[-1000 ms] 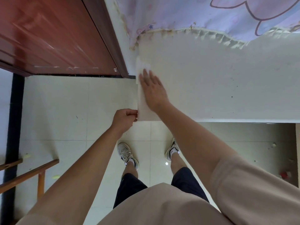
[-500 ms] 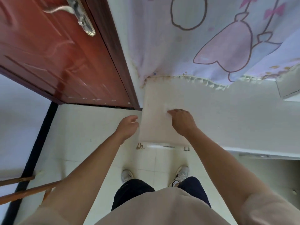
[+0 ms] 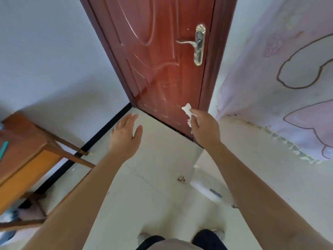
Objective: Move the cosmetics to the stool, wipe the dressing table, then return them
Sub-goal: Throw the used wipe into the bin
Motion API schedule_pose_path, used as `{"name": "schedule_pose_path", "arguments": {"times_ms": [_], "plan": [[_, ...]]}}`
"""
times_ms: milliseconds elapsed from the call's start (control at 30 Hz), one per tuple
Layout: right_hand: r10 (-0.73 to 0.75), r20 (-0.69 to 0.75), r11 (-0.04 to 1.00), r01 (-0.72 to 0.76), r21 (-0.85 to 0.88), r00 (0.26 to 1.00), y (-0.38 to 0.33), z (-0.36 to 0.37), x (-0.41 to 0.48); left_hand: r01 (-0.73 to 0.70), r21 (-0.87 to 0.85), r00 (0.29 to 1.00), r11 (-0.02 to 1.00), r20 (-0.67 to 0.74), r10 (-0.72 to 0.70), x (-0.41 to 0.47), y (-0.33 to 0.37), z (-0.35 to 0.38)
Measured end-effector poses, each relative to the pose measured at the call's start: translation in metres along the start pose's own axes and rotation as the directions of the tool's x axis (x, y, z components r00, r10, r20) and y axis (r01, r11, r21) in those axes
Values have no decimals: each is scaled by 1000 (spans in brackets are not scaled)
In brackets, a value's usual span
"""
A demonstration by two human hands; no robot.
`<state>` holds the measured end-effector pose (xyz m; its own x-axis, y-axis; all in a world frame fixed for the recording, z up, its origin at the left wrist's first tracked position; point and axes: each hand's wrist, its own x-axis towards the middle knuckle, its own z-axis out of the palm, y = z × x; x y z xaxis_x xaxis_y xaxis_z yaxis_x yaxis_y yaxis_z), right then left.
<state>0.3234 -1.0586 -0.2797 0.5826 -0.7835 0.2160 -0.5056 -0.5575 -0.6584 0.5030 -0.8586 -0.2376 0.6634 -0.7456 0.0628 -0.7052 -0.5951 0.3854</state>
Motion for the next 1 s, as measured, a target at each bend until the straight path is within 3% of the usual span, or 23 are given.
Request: {"name": "schedule_pose_path", "arguments": {"times_ms": [133,333,567,833,1000], "plan": [[-147,22,989,147,-4,989,-91,47,4,92,52,994,994,-67,-88,-25,-79,-56],[-234,96,972,232,32,967,-228,148,-4,208,12,963,978,-178,-203,-77,-208,-137],[-439,185,898,424,117,879,-371,262,-49,391,-36,895,920,-216,-389,-135,-339,-199],[-624,314,782,578,235,716,-492,392,-75,620,-24,758,784,-240,-607,-184,-470,-228],[-700,343,714,603,354,627,-580,492,-79,774,5,610,633,-275,-743,-201,-562,-265]]}}
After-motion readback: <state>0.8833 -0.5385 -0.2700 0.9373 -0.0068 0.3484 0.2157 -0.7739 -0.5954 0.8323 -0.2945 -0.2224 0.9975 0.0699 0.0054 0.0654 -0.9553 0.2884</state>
